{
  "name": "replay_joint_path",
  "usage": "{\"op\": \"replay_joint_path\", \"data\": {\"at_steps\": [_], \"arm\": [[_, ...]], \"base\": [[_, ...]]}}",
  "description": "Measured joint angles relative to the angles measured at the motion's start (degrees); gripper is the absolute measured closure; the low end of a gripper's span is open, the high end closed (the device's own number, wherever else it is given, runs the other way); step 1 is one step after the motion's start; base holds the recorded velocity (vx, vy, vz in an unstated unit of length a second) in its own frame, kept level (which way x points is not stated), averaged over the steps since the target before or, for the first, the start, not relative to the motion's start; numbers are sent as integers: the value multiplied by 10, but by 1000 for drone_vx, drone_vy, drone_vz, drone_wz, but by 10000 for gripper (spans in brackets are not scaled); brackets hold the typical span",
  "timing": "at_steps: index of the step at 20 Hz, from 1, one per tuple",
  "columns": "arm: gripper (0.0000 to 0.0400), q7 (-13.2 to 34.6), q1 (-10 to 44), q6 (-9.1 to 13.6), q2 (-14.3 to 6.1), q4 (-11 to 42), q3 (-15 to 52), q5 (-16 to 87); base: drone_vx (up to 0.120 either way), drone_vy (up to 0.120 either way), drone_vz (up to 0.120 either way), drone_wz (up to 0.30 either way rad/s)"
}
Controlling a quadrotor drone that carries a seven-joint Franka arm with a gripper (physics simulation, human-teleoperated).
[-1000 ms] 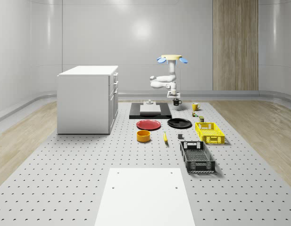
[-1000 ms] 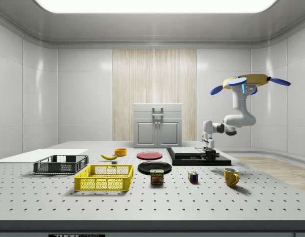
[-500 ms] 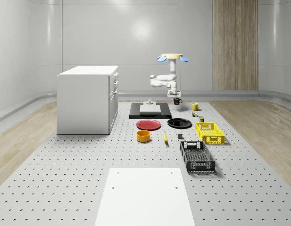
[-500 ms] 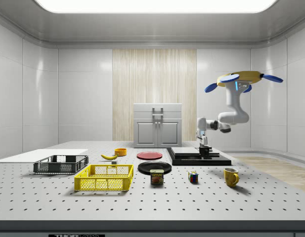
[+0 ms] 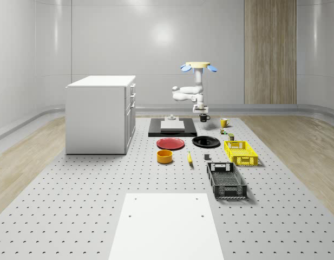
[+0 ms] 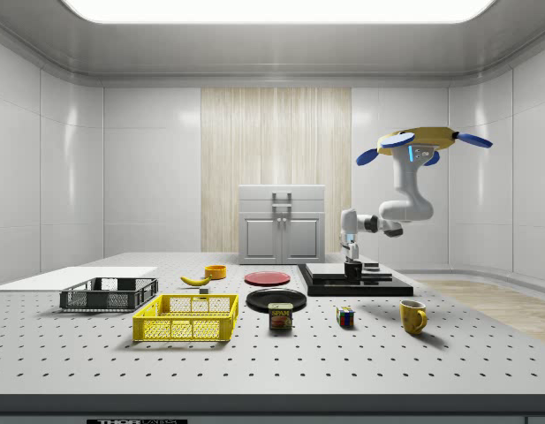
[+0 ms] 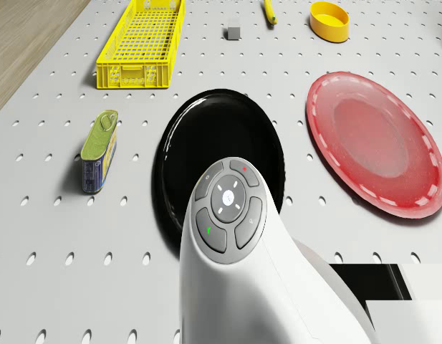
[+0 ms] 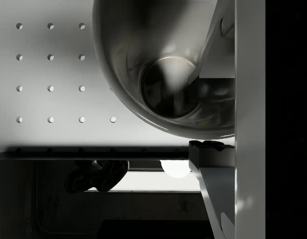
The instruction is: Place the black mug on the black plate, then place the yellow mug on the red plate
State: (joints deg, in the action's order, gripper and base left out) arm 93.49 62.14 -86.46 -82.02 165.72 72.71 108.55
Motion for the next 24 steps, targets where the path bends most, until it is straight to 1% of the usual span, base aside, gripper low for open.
{"op": "replay_joint_path", "data": {"at_steps": [24], "arm": [[290,5,6,-17,-18,-1,4,-8]], "base": [[120,0,0,0]]}}
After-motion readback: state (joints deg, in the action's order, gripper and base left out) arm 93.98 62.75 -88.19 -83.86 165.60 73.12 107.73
